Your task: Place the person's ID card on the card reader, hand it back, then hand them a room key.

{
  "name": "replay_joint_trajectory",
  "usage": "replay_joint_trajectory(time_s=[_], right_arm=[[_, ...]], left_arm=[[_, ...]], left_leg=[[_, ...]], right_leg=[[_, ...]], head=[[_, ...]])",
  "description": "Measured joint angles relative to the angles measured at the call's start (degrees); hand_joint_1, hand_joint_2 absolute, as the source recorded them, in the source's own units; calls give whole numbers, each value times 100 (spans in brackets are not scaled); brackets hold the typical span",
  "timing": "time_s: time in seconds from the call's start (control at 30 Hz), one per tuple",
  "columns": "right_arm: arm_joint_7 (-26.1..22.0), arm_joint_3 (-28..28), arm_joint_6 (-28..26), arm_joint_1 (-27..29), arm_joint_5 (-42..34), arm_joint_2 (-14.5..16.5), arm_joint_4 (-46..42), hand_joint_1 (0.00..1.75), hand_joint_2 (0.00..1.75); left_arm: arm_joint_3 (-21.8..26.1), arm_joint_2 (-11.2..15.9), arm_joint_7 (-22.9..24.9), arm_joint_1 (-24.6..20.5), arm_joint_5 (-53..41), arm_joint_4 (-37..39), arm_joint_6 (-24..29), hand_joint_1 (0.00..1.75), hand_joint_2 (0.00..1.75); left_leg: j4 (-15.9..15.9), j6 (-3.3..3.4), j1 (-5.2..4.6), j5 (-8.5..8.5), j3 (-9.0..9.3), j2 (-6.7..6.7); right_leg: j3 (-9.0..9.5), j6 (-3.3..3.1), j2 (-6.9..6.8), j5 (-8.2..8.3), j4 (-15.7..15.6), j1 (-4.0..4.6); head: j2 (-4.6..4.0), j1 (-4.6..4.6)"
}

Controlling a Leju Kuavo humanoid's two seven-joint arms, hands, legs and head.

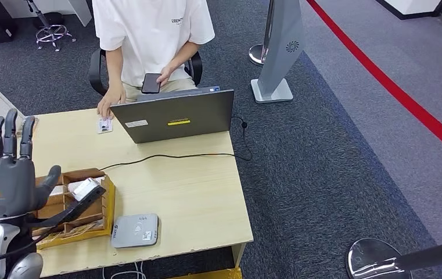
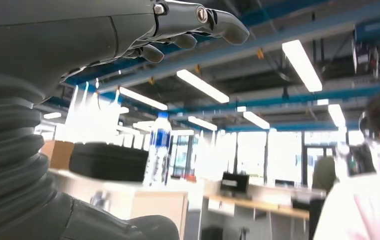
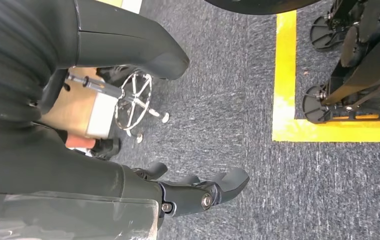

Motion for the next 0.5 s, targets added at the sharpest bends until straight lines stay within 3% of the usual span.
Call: replay_joint_trajectory(time_s=[0.2,0.37,0.5], right_arm=[[-4,-18,2,28,-216,31,0,0,175],[-30,-25,2,42,-338,57,0,0,175],[-68,-25,-6,48,-358,66,1,0,175]], left_arm=[[-704,166,19,727,-37,-466,-264,0,175],[-1379,366,26,1417,8,-590,26,0,175],[-1656,484,166,1703,166,-600,162,0,175]], left_leg=[[0,6,-1,-9,-2,2],[0,8,-1,-14,-2,5],[0,8,0,-14,-3,4]], right_leg=[[-1,0,1,-4,-1,0],[-4,0,1,-8,-2,0],[-3,2,-1,-10,-2,0]], head=[[0,0],[0,0],[0,0]])
